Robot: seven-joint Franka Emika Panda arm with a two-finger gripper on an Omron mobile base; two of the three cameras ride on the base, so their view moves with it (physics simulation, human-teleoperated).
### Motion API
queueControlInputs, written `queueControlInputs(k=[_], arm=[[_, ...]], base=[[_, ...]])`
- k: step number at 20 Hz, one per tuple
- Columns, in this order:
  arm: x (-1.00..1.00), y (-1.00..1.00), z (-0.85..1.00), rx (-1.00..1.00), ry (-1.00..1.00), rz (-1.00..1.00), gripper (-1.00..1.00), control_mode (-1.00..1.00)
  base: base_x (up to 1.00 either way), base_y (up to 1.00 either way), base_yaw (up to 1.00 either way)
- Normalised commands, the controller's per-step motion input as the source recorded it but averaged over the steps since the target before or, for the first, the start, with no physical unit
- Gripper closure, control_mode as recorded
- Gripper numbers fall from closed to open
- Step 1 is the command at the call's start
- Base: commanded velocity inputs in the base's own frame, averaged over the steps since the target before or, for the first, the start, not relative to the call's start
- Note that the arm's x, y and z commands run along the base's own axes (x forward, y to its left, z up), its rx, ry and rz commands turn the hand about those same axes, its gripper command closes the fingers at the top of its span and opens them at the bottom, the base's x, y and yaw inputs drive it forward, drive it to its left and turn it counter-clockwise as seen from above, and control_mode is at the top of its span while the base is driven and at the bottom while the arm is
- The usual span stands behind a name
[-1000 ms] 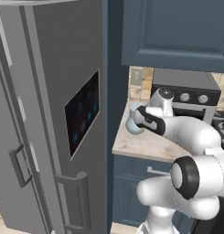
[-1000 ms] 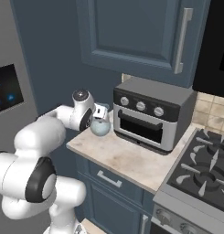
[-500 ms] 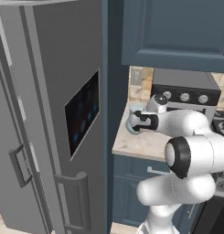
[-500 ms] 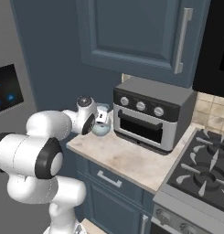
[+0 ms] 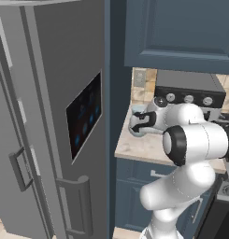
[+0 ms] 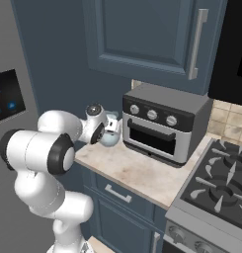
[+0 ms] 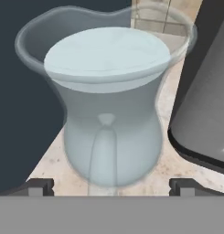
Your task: Move the lemon and bread from the second highest shelf to the top shelf to make space. Then, place the pitcher from the counter on the cleared second highest shelf.
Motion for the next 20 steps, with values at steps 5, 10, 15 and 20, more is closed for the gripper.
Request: queueControlInputs(k=[5, 10, 15, 20], arm=[[0.31, 0.0, -0.21, 0.0, 0.0, 0.0, -1.0, -1.0], [0.18, 0.0, -0.27, 0.0, 0.0, 0.0, -1.0, -1.0], [0.0, 0.0, -0.58, 0.0, 0.0, 0.0, -1.0, -1.0], [0.0, 0.0, -0.72, 0.0, 0.0, 0.0, 1.0, -1.0]], base=[[0.0, 0.0, 0.0], [0.0, 0.0, 0.0], [0.0, 0.0, 0.0], [0.0, 0.0, 0.0]])
